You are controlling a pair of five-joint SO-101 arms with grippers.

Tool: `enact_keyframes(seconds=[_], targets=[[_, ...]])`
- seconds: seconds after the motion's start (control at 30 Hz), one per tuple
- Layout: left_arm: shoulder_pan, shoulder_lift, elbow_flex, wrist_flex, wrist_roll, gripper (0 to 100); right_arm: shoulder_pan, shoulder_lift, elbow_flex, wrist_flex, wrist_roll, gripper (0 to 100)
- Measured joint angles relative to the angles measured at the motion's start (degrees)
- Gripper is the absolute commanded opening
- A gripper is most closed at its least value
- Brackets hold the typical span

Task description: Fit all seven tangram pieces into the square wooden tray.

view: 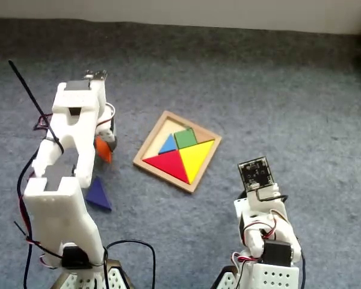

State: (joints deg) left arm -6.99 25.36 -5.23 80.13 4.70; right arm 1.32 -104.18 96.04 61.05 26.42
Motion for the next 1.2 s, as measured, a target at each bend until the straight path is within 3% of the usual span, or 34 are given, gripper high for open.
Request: enact_keyframes(seconds=[0.3, 0.5, 1.2], targets=[[14.42, -2.64, 0.53, 0.09, -3.34, 6, 0.00, 0.00, 0.00, 0.00, 0.00, 6.7], [20.48, -2.64, 0.53, 0.09, -3.52, 23, 0.00, 0.00, 0.00, 0.00, 0.00, 6.7], [25.05, -2.64, 0.70, 0.09, -3.52, 24, 0.00, 0.00, 0.00, 0.00, 0.00, 6.7]])
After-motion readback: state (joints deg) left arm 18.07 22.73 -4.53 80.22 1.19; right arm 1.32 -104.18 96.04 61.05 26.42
